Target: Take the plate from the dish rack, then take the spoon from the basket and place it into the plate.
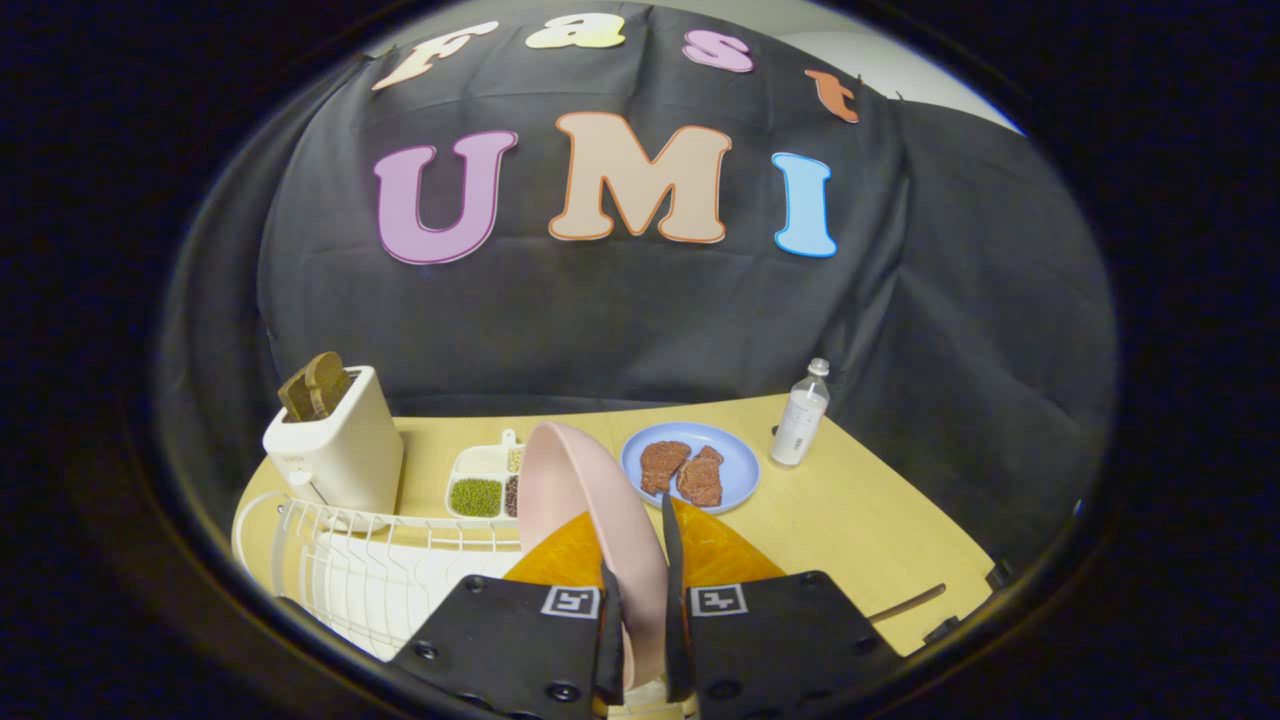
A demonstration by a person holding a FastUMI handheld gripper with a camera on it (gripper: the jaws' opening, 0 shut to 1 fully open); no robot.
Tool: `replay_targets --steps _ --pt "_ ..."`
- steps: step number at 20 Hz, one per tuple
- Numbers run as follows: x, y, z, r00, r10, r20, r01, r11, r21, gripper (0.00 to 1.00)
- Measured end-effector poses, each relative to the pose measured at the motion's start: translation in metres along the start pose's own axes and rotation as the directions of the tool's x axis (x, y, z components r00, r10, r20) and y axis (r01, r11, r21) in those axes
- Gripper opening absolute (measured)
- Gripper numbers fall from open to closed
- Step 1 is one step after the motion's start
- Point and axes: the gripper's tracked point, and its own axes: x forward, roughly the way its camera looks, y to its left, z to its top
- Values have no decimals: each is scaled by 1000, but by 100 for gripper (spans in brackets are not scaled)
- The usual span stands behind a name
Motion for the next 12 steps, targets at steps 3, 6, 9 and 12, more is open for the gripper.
replay_targets --steps 3,6,9,12 --pt "2 -1 1 1000 2 -5 -2 1000 17 18" --pt "2 -1 5 1000 -16 11 16 1000 1 18" --pt "-7 5 9 996 -57 72 64 993 -96 19" --pt "-31 6 62 948 -111 299 172 967 -186 18"
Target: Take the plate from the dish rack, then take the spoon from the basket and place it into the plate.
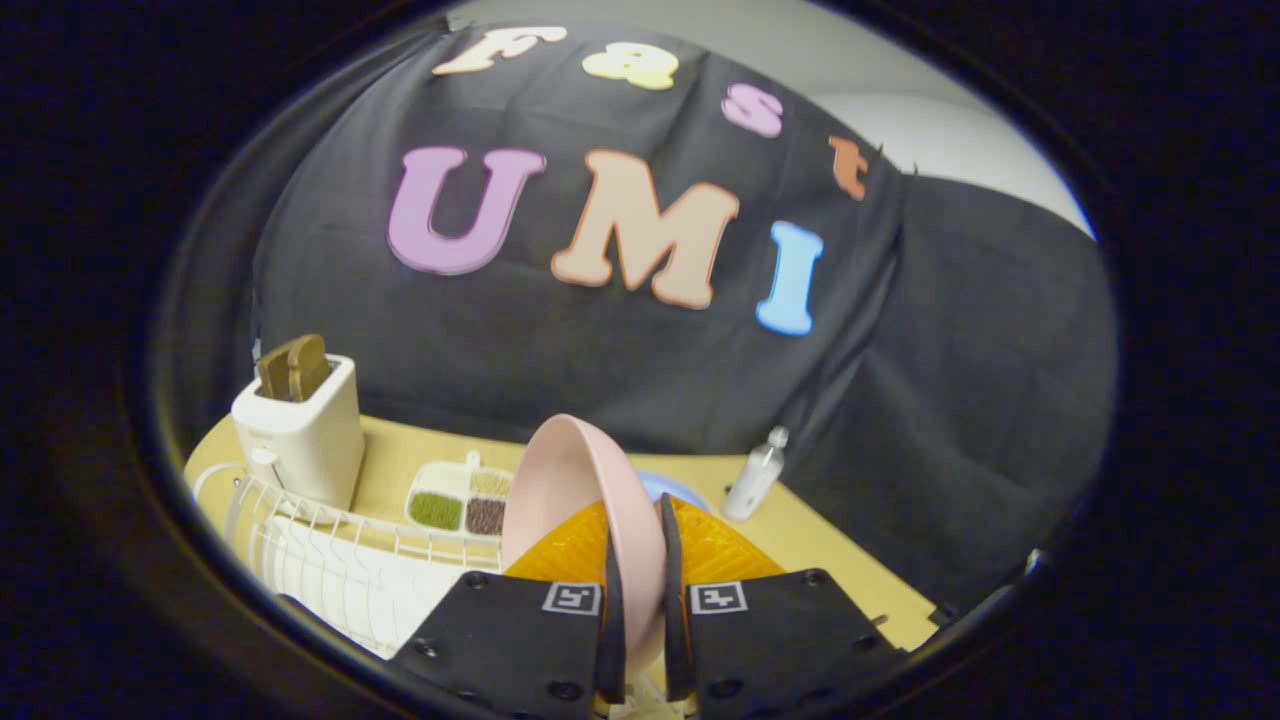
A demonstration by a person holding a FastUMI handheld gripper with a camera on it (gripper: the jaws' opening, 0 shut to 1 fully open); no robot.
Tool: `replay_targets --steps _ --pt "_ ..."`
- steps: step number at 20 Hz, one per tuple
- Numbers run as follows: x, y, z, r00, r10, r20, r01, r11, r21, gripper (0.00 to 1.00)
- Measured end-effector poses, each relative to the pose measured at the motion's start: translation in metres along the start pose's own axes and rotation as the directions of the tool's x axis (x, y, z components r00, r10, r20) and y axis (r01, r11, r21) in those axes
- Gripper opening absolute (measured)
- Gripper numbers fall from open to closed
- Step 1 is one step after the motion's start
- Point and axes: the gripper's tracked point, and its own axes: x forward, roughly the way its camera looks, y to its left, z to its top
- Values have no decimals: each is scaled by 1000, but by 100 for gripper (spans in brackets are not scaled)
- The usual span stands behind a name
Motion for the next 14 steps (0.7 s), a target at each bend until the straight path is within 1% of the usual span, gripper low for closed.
replay_targets --steps 1,2,4,6,10,12,14 --pt "-11 -2 20 999 -3 48 4 1000 -13 18" --pt "-19 -4 33 997 2 71 -2 1000 -5 18" --pt "-32 -11 41 997 27 77 -29 999 28 18" --pt "-50 -21 39 995 65 71 -70 995 74 18" --pt "-105 -38 -4 980 199 2 -196 961 195 18" --pt "-138 -45 -35 961 271 -49 -251 933 257 18" --pt "-168 -47 -71 935 339 -105 -292 904 311 18"
